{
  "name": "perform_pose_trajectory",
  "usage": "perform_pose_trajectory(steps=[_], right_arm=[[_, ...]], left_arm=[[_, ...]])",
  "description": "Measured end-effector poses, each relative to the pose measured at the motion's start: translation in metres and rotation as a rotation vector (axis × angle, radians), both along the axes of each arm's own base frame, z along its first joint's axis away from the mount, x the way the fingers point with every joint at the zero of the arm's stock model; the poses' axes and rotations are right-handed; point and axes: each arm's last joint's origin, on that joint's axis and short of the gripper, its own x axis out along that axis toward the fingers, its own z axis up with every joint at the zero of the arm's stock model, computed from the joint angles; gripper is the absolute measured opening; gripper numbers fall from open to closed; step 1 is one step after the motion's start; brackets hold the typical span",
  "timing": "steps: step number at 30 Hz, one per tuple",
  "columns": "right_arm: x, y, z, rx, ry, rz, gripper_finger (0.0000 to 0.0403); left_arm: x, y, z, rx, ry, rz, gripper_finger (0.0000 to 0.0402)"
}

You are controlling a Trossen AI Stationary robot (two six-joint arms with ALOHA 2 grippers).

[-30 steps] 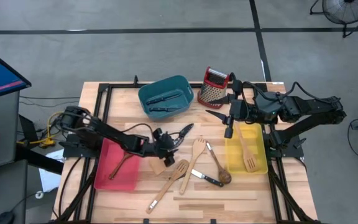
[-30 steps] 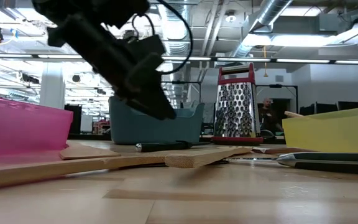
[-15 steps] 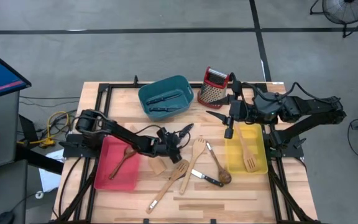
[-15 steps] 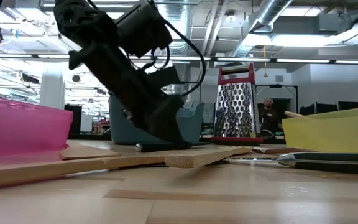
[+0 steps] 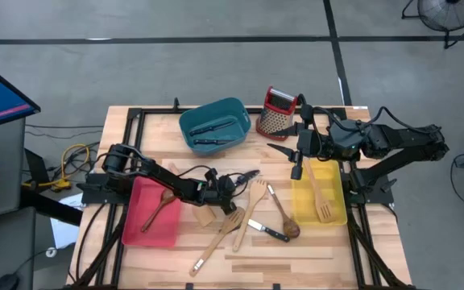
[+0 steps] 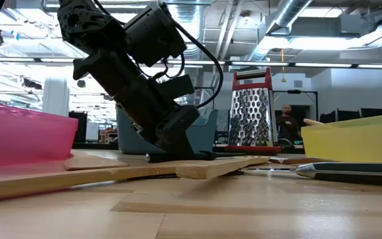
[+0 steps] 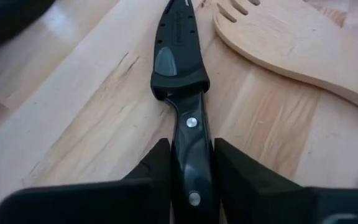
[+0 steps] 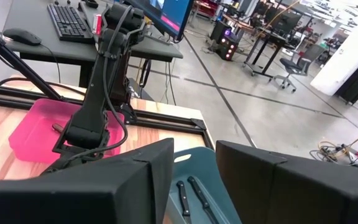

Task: Pick & Place Kitchen Items
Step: Put the black table knife into the blue bin

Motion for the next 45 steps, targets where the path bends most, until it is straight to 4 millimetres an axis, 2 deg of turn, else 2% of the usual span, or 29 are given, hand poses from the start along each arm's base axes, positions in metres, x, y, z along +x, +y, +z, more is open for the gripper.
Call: perform_pose_trajectory(steps=[7, 12, 16, 21, 26, 30, 34, 39, 45], right_arm=[[0.000, 0.000, 0.000, 0.001, 0.000, 0.000, 0.0131], [0.000, 0.000, 0.000, 0.001, -0.001, 0.000, 0.0129], [0.000, 0.000, 0.001, 0.002, -0.008, 0.000, 0.0129], [-0.007, 0.001, 0.009, 0.016, -0.066, 0.010, 0.0128], [-0.021, 0.007, 0.026, 0.029, -0.194, 0.058, 0.0128], [-0.039, 0.010, 0.037, 0.025, -0.265, 0.100, 0.0128], [-0.053, 0.010, 0.043, 0.040, -0.298, 0.124, 0.0125], [-0.059, 0.013, 0.044, 0.024, -0.291, 0.155, 0.0123], [-0.064, 0.019, 0.034, -0.073, -0.169, 0.342, 0.0122]], left_arm=[[-0.001, 0.001, 0.000, 0.005, 0.002, 0.004, 0.0063], [-0.006, 0.002, 0.024, -0.012, -0.023, -0.008, 0.0063], [-0.010, 0.003, 0.077, -0.012, -0.189, -0.027, 0.0063], [-0.029, 0.006, 0.139, 0.009, -0.350, -0.065, 0.0063], [-0.060, 0.012, 0.197, 0.079, -0.480, -0.112, 0.0063], [-0.093, 0.017, 0.240, 0.067, -0.642, -0.144, 0.0063], [-0.124, 0.020, 0.271, 0.022, -0.781, -0.224, 0.0063], [-0.161, 0.020, 0.304, -0.024, -0.977, -0.451, 0.0063], [-0.193, 0.013, 0.330, -0.034, -1.184, -0.756, 0.0063]])
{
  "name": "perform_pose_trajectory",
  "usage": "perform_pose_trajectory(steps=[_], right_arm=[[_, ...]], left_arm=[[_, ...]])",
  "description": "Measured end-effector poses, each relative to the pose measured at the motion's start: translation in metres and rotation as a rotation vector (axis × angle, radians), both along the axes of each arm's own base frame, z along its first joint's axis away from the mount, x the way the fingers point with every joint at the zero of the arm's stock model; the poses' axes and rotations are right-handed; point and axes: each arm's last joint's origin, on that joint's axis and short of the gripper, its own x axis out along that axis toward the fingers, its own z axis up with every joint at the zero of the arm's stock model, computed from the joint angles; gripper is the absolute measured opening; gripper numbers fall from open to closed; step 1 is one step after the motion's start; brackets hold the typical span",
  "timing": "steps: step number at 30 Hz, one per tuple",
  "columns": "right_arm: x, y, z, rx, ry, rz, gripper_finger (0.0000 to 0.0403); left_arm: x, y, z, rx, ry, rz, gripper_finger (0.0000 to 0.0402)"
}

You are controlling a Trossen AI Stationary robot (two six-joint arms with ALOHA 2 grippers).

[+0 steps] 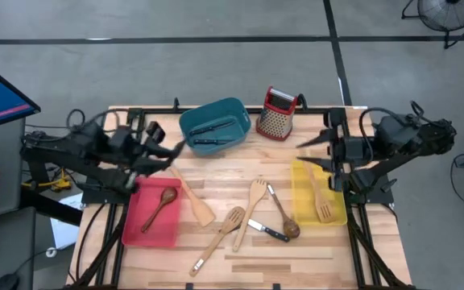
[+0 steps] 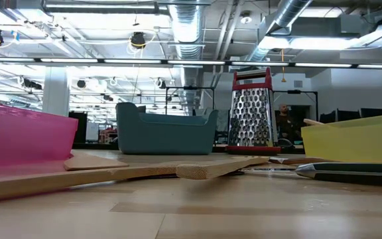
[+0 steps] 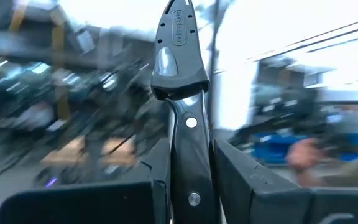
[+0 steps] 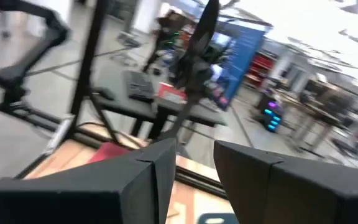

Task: Pick & Place Kitchen Items
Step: Put the black table knife into the blue bin

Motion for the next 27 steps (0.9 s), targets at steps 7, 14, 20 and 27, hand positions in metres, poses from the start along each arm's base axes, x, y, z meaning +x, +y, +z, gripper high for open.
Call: perform_pose_trajectory(steps=[7, 14, 20, 27], right_arm=[[-0.002, -0.001, -0.005, 0.026, 0.052, 0.022, 0.0122], [0.001, 0.001, -0.007, 0.027, 0.071, 0.023, 0.0122], [0.003, 0.001, -0.008, 0.026, 0.075, 0.022, 0.0122], [0.006, 0.002, -0.010, 0.027, 0.086, 0.019, 0.0122]], left_arm=[[-0.012, -0.013, 0.011, 0.163, -0.183, -0.283, 0.0063], [-0.016, -0.016, 0.015, 0.224, -0.272, -0.282, 0.0063], [-0.013, -0.017, 0.014, 0.267, -0.285, -0.260, 0.0063], [0.011, -0.020, -0.016, 0.370, 0.017, -0.154, 0.0063]])
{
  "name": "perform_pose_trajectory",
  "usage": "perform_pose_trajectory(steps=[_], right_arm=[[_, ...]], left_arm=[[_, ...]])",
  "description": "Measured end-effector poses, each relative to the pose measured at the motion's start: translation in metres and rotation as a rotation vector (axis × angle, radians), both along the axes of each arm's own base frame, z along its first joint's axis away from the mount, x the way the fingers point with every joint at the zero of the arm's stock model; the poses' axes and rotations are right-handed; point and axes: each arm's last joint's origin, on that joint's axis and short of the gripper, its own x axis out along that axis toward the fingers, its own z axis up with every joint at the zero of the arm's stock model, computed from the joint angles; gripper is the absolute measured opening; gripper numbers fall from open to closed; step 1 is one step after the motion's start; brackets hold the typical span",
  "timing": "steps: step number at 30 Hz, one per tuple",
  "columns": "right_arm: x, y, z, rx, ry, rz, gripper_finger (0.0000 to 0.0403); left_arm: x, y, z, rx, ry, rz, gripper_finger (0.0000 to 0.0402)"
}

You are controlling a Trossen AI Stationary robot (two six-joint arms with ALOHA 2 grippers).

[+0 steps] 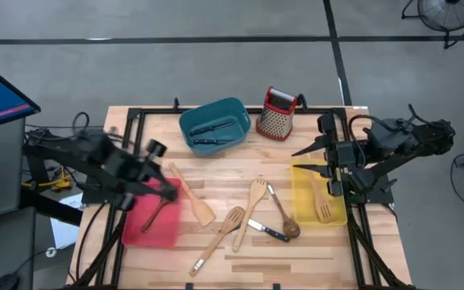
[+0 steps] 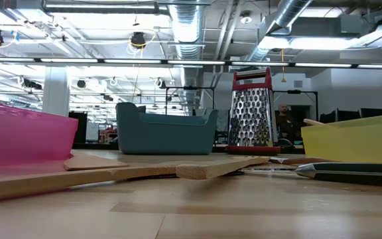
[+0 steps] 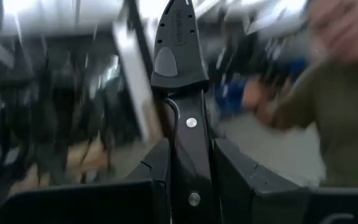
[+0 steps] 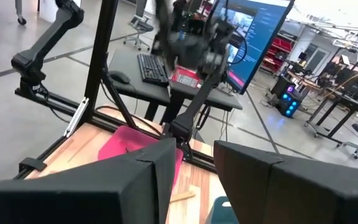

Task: Pick & Place Kitchen Items
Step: Put the black table knife into the blue bin

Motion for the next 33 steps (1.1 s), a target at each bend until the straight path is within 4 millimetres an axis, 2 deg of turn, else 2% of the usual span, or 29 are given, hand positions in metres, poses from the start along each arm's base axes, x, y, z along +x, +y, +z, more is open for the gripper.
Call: perform_pose_trajectory(steps=[5, 8, 13, 23, 28, 30, 33], right_arm=[[0.003, -0.001, -0.002, 0.014, 0.014, -0.018, 0.0122], [0.001, -0.002, -0.003, 0.010, 0.026, -0.022, 0.0122], [0.002, -0.002, -0.003, 0.008, 0.029, -0.022, 0.0122], [0.002, -0.002, -0.004, 0.006, 0.036, -0.022, 0.0122], [0.001, -0.002, -0.005, 0.019, 0.047, -0.025, 0.0122], [0.001, -0.002, -0.006, 0.015, 0.059, -0.025, 0.0122], [0.002, -0.002, -0.006, 0.021, 0.062, -0.026, 0.0122]], left_arm=[[0.025, -0.008, -0.019, 0.038, 0.123, -0.010, 0.0063], [0.031, -0.014, -0.014, 0.000, 0.051, -0.134, 0.0063], [0.016, -0.021, 0.009, -0.050, -0.158, -0.367, 0.0063], [0.004, -0.026, 0.016, -0.054, -0.219, -0.471, 0.0063], [0.008, -0.026, 0.009, -0.038, -0.150, -0.430, 0.0065], [0.014, -0.025, 0.000, 0.006, -0.077, -0.328, 0.0065], [0.023, -0.021, -0.017, 0.068, 0.069, -0.078, 0.0065]])
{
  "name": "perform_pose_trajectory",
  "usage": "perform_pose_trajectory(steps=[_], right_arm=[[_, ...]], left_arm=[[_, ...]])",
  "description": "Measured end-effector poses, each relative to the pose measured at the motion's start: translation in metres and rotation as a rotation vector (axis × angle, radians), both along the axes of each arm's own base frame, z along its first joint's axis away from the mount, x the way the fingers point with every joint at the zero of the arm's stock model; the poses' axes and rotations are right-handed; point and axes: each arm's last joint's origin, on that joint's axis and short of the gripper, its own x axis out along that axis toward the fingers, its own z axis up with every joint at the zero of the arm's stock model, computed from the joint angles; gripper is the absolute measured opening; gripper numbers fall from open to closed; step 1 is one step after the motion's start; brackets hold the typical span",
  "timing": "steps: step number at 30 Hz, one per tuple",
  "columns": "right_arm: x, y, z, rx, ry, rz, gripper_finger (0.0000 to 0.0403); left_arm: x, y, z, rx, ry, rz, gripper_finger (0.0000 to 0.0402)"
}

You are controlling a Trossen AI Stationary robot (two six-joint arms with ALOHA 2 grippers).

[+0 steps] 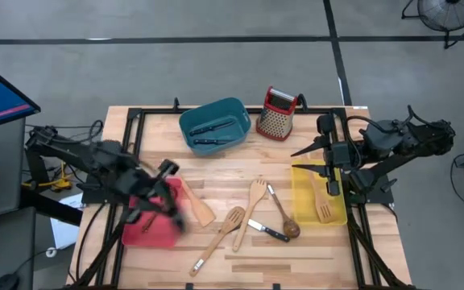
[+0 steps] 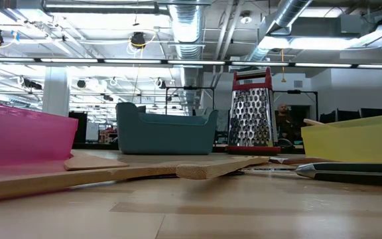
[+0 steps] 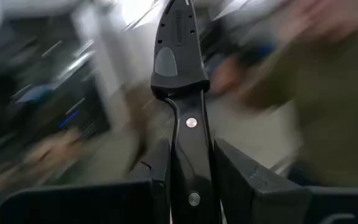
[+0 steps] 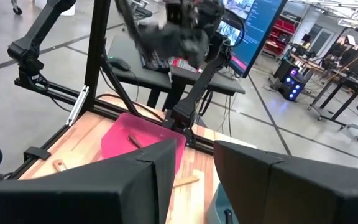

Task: Pick & Place Kitchen Items
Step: Put the black table knife into the blue bin

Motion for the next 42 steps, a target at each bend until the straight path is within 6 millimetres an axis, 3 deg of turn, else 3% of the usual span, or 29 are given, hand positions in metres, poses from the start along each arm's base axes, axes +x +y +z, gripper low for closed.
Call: perform_pose_trajectory(steps=[7, 15, 19, 27, 31, 35, 42], right_arm=[[0.000, 0.000, 0.000, 0.000, -0.001, 0.000, 0.0122], [0.002, -0.004, 0.000, 0.004, -0.001, -0.027, 0.0122], [0.003, -0.009, 0.000, 0.009, -0.001, -0.054, 0.0122], [0.005, -0.017, 0.000, 0.009, -0.002, -0.101, 0.0122], [0.006, -0.020, 0.000, 0.008, -0.002, -0.116, 0.0122], [0.006, -0.022, 0.000, 0.008, -0.002, -0.129, 0.0122], [0.006, -0.023, 0.000, 0.008, -0.002, -0.133, 0.0122]], left_arm=[[0.014, 0.014, -0.032, 0.243, 0.223, 0.643, 0.0065], [0.029, 0.029, -0.045, 0.667, 0.285, 1.178, 0.0068], [0.034, 0.038, -0.049, 0.821, 0.343, 1.332, 0.0067], [0.046, 0.048, -0.049, 1.064, 0.384, 1.417, 0.0066], [0.053, 0.052, -0.048, 1.285, 0.436, 1.433, 0.0066], [0.059, 0.055, -0.052, 1.520, 0.464, 1.330, 0.0066], [0.067, 0.064, -0.054, 1.883, 0.352, 1.015, 0.0066]])
